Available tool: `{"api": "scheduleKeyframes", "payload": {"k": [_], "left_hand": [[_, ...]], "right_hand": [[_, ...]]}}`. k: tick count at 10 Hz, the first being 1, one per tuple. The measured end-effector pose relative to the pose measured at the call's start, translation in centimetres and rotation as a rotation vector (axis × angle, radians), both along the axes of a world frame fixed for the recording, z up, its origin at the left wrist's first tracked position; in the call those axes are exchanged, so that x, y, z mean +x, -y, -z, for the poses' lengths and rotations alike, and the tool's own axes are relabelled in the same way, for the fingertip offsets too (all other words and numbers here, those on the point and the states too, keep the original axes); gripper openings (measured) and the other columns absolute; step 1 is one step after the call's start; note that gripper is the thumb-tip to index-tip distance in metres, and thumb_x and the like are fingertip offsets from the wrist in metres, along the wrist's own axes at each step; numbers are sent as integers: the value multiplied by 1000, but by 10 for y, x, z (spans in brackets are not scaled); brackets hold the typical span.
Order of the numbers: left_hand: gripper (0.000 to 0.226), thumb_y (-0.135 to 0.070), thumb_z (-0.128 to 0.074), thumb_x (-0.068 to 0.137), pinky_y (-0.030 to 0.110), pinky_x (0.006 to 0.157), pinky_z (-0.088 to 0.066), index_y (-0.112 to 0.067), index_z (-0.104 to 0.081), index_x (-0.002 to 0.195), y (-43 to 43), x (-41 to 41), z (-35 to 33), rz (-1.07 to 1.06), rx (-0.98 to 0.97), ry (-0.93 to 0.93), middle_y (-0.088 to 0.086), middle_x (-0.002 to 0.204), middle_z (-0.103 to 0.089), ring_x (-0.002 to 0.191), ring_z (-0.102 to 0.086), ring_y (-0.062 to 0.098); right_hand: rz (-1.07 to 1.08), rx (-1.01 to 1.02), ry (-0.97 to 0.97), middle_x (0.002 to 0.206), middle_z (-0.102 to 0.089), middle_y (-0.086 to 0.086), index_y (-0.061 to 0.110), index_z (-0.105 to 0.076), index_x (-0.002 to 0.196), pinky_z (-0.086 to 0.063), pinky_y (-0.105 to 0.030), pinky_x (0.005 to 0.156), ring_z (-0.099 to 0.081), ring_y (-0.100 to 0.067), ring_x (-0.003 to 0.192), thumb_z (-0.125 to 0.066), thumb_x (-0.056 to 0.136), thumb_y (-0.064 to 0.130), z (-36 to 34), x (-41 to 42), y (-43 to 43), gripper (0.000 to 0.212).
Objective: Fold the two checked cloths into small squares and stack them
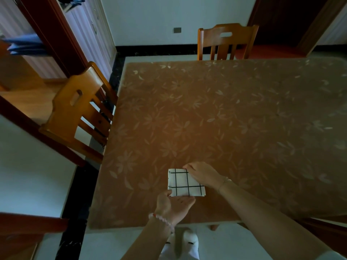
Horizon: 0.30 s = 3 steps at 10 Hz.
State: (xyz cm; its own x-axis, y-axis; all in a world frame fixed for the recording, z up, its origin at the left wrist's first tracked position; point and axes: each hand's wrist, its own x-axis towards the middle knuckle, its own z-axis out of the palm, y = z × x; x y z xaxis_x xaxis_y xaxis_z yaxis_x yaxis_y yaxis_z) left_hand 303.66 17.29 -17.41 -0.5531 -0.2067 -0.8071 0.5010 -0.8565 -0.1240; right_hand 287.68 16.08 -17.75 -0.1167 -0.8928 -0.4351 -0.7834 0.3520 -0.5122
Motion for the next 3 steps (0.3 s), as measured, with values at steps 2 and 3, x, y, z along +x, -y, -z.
{"api": "scheduleKeyframes", "payload": {"k": [2, 3], "left_hand": [[58, -25, -34, 94, 51, 114, -18, 11, -22, 139, 0, -1, -1, 22, -23, 55, 36, 141, -30, 133, -27, 45], [54, -24, -34, 96, 49, 112, -24, 13, -30, 134, -2, 5, -12, 160, -89, 144, 36, 135, -38, 130, -33, 44]], "right_hand": [[7, -23, -4, 92, -67, -12, 8, -64, 100, -50, -34, 70, -62, -23, 77, -27, 98, 38, 4, -2, -1, 48], [74, -122, 32, 94, -68, -9, 10, -63, 109, -50, -25, 66, -59, -12, 66, -30, 100, 38, -5, -5, -1, 44]]}}
